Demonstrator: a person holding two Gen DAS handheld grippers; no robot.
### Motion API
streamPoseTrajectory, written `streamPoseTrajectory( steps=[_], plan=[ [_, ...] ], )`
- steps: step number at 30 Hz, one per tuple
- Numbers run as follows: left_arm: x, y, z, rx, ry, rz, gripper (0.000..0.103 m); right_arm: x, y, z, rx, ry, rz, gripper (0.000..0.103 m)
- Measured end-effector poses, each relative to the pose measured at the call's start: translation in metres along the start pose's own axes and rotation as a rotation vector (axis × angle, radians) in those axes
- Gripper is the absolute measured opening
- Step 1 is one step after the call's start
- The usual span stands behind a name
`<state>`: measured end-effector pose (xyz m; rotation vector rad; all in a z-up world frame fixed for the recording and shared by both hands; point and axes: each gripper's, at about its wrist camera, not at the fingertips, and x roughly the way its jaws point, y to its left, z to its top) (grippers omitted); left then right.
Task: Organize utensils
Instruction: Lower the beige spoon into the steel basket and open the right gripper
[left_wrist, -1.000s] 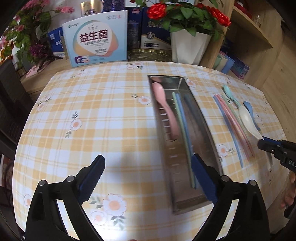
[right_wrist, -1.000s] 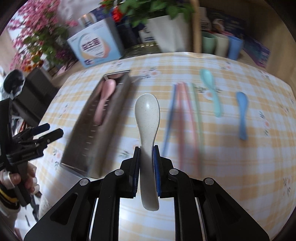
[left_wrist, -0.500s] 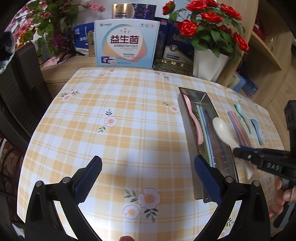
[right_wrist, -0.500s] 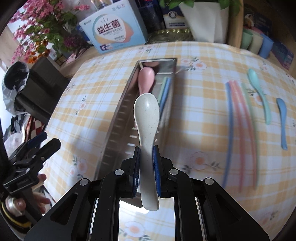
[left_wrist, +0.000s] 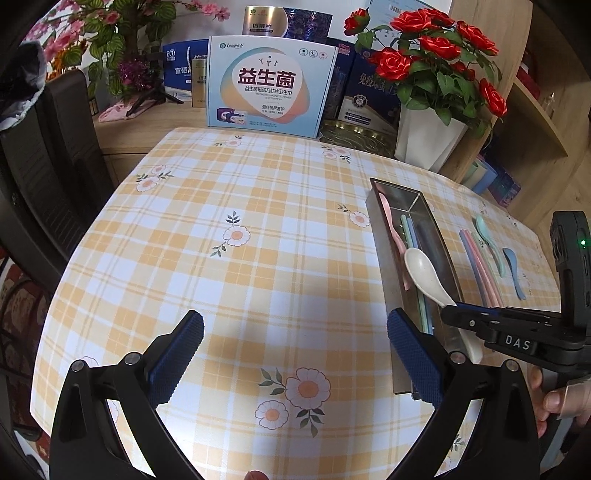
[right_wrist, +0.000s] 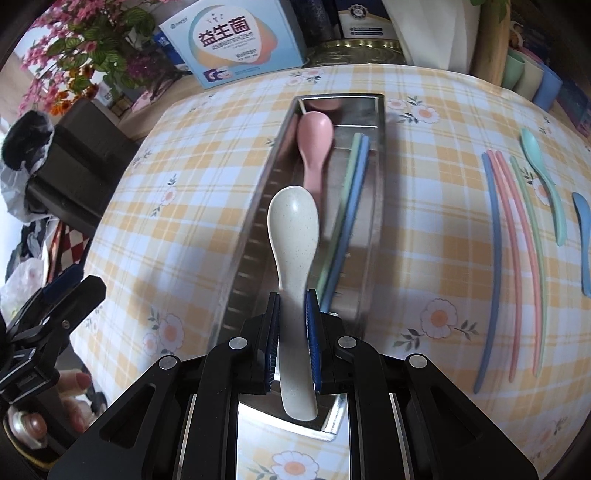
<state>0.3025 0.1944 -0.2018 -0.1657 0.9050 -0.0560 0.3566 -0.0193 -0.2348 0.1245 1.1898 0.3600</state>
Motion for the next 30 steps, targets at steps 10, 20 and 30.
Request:
streamPoseTrajectory(
  steps=[10,20,30],
  plan=[
    [-0.003,-0.003,0.006,0.010,-0.001,0.024,0.097,0.003,-0.006,0.001,0.014,0.003,0.025,0.015],
    [-0.005,-0.011,0.006,0.017,0.011,0.041,0.097,0.004,-0.005,-0.002,0.004,0.014,0.043,0.016],
    [-0.020,-0.019,0.007,0.031,-0.012,0.094,0.097,-0.039,-0.025,-0.009,0.011,-0.108,0.032,0.027]
  ],
)
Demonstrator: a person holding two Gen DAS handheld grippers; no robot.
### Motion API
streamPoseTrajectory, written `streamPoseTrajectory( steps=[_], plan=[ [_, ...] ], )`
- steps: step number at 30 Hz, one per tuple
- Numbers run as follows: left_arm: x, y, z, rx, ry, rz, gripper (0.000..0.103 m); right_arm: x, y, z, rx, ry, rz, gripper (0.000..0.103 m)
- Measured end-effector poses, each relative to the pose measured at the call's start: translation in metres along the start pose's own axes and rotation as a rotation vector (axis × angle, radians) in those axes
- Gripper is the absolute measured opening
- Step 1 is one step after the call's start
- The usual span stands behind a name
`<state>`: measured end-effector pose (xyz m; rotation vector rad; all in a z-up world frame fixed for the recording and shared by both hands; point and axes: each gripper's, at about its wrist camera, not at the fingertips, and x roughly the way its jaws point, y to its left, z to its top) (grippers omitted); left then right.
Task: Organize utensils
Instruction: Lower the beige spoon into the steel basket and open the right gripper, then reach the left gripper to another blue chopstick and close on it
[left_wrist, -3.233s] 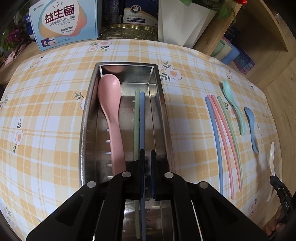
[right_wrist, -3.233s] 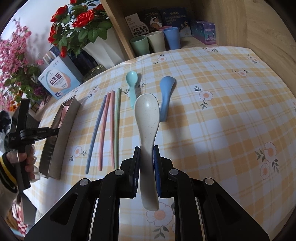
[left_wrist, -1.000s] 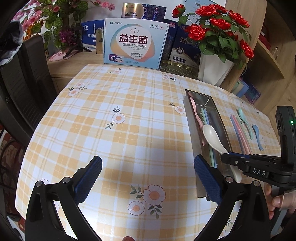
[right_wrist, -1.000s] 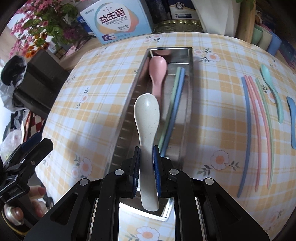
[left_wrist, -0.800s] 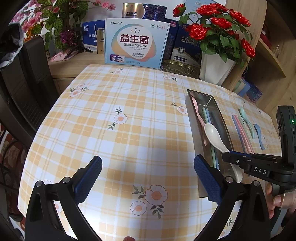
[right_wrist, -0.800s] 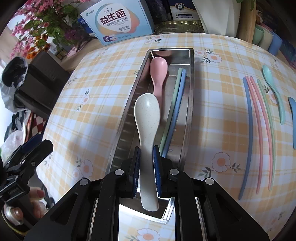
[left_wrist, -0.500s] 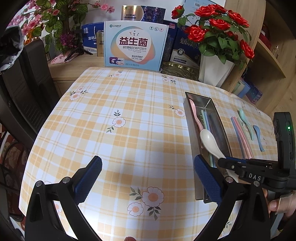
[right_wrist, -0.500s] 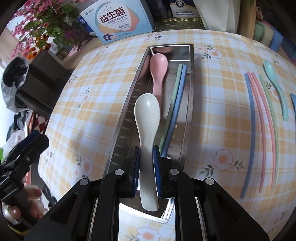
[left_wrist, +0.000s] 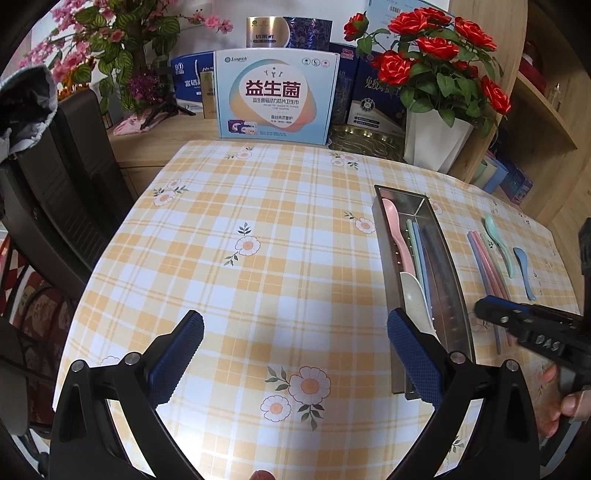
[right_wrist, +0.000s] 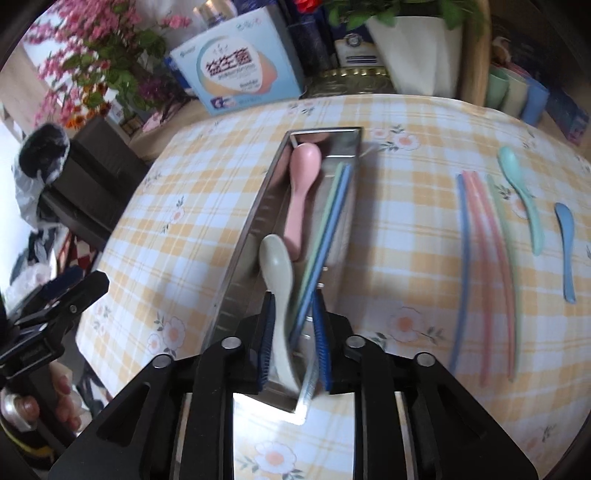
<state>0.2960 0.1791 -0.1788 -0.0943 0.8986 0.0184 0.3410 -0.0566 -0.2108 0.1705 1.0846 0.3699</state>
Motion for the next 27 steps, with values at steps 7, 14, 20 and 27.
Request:
streamPoseTrajectory(
  steps=[7,14,20,27],
  plan=[
    [-0.021,-0.017,0.006,0.036,-0.036,0.015,0.097,-0.051,-0.044,-0.002,0.045,-0.122,-0.038,0.056],
    [-0.045,-0.048,0.016,0.037,-0.073,-0.027,0.097,-0.104,-0.071,-0.009,-0.021,-0.271,-0.084,0.090],
    [-0.063,-0.089,0.023,0.047,-0.117,-0.058,0.097,-0.142,-0.082,-0.016,-0.074,-0.376,-0.128,0.090],
    [-0.079,-0.129,0.024,0.062,-0.157,-0.083,0.097,-0.171,-0.103,-0.022,-0.071,-0.436,-0.136,0.090]
  ],
)
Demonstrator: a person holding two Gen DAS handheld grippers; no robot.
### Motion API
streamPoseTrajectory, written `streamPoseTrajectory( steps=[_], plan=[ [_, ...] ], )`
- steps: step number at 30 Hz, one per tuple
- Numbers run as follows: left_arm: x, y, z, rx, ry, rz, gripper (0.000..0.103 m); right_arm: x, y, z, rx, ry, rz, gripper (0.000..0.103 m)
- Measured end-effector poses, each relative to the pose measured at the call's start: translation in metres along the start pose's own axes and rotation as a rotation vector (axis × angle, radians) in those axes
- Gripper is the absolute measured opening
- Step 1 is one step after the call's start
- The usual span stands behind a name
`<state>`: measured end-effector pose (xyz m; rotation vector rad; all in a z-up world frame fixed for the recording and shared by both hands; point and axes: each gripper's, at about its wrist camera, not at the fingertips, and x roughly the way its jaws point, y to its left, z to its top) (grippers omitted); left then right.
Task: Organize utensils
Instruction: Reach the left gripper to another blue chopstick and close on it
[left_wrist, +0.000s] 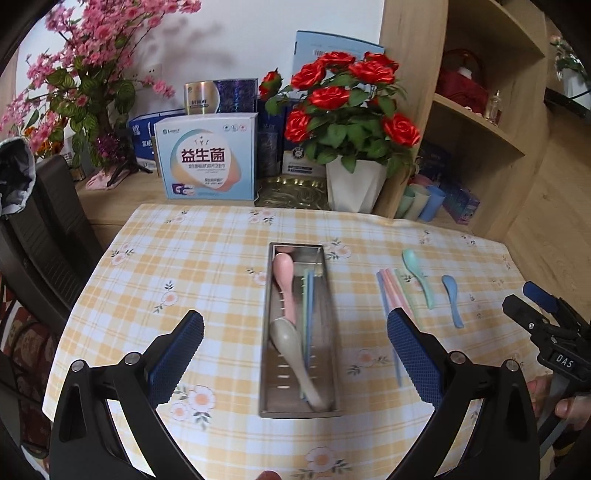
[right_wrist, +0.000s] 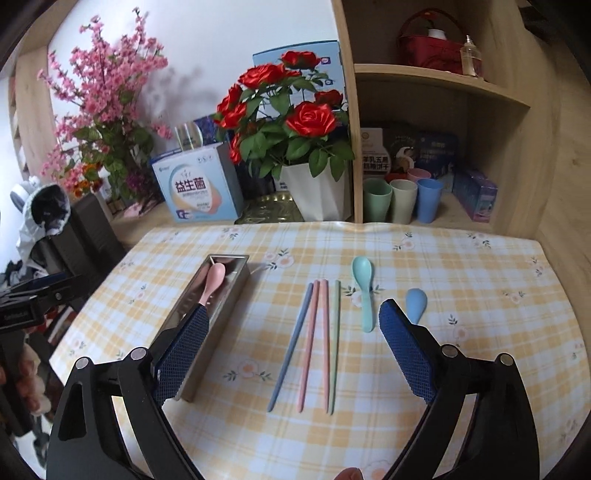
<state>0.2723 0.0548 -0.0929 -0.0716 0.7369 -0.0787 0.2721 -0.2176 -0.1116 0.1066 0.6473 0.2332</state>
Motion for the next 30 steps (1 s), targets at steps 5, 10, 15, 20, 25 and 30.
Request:
streamPoseTrajectory(
  steps=[5,10,15,20,25,30],
  plan=[
    [-0.002,-0.029,0.000,0.045,-0.003,-0.007,0.097,-0.011,-0.020,-0.003,0.034,-0.033,-0.011,0.090],
    [0.000,-0.050,0.000,0.052,-0.007,-0.015,0.097,-0.015,-0.037,-0.013,0.046,-0.019,0.008,0.090],
    [0.010,-0.069,-0.006,0.058,0.013,-0.025,0.089,-0.023,-0.063,-0.024,0.078,-0.031,-0.002,0.090],
    [0.025,-0.086,-0.018,0.055,0.056,-0.076,0.076,-0.027,-0.084,-0.038,0.092,-0.051,-0.076,0.090],
    [0.050,-0.102,-0.031,0.055,0.119,-0.135,0.057,-0.021,-0.106,-0.052,0.117,-0.041,-0.130,0.090],
    [0.083,-0.113,-0.034,0.050,0.171,-0.165,0.039,-0.003,-0.130,-0.065,0.183,-0.011,-0.147,0.090]
  ],
)
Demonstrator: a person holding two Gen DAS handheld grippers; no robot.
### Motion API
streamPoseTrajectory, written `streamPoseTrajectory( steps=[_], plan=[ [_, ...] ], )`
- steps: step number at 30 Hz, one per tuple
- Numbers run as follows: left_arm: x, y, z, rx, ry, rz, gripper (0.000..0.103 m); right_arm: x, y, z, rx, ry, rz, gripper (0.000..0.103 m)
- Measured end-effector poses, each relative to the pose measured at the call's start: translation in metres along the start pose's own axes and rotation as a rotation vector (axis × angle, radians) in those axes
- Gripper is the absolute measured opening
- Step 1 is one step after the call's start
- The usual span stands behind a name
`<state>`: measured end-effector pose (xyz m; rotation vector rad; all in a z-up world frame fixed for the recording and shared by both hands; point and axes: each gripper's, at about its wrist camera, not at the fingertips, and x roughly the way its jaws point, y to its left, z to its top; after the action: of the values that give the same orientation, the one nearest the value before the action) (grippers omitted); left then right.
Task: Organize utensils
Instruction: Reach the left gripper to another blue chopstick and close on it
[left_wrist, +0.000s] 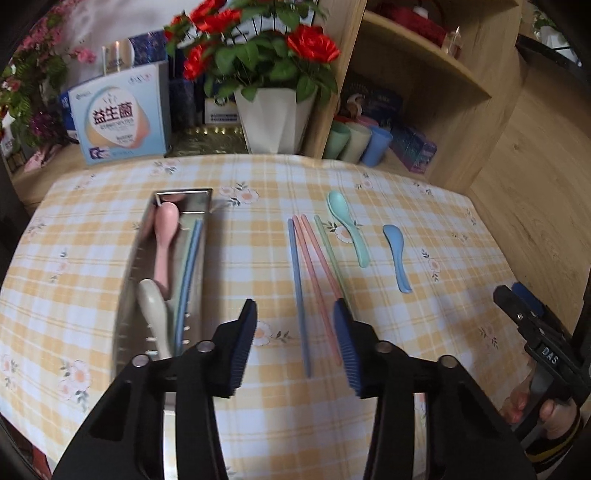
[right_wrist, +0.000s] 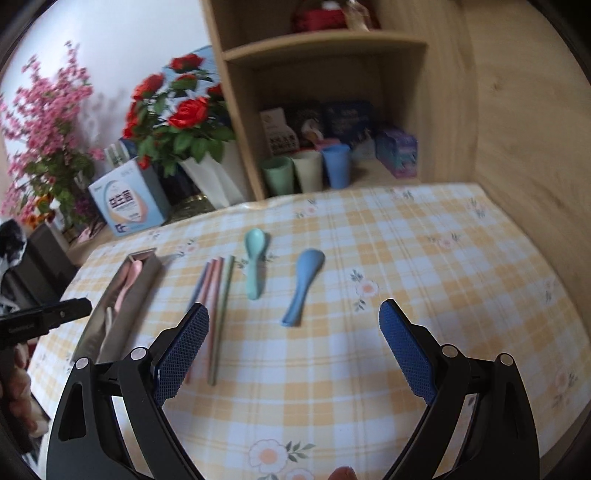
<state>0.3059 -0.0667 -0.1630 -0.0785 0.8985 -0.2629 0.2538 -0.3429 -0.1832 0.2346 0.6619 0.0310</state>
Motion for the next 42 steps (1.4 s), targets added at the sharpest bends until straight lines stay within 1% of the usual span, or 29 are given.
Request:
streamPoseTrajectory(
  steps=[3,5,11,13,20,22,26,28,30,36,39,42],
  plan=[
    [0.023,-0.006,0.007,0.016,0.005,-0.003,0.032,0.015,-0.012,-0.005,0.027,0.025,0.006,0.090],
    [0.046,-0.011,0.012,0.025,0.026,-0.011,0.030,0.025,-0.017,-0.008,0.029,0.040,0.007,0.090],
    [0.100,-0.014,0.021,0.011,0.089,-0.042,0.027,0.045,-0.029,-0.009,0.047,0.057,0.021,0.090],
    [0.113,-0.010,0.024,-0.003,0.109,-0.041,0.027,0.050,-0.033,-0.008,0.055,0.062,0.023,0.090],
    [0.148,-0.001,0.031,-0.002,0.159,0.007,0.020,0.067,-0.038,-0.008,0.064,0.076,0.031,0.090],
    [0.155,0.001,0.031,-0.012,0.178,0.002,0.019,0.069,-0.039,-0.007,0.071,0.077,0.037,0.090],
    [0.162,-0.002,0.029,0.002,0.193,-0.006,0.019,0.069,-0.042,-0.007,0.080,0.075,0.040,0.090],
    [0.166,0.000,0.028,-0.013,0.199,-0.005,0.019,0.069,-0.044,-0.007,0.085,0.077,0.039,0.090],
    [0.168,0.001,0.029,-0.021,0.193,-0.005,0.019,0.068,-0.046,-0.007,0.089,0.080,0.034,0.090],
    [0.168,-0.004,0.027,0.019,0.185,0.024,0.019,0.069,-0.054,-0.008,0.121,0.088,0.027,0.090],
    [0.165,-0.004,0.024,0.016,0.180,0.037,0.015,0.068,-0.054,-0.008,0.121,0.087,0.031,0.090],
    [0.165,-0.006,0.024,0.041,0.178,0.043,0.015,0.067,-0.054,-0.008,0.124,0.087,0.037,0.090]
  ],
)
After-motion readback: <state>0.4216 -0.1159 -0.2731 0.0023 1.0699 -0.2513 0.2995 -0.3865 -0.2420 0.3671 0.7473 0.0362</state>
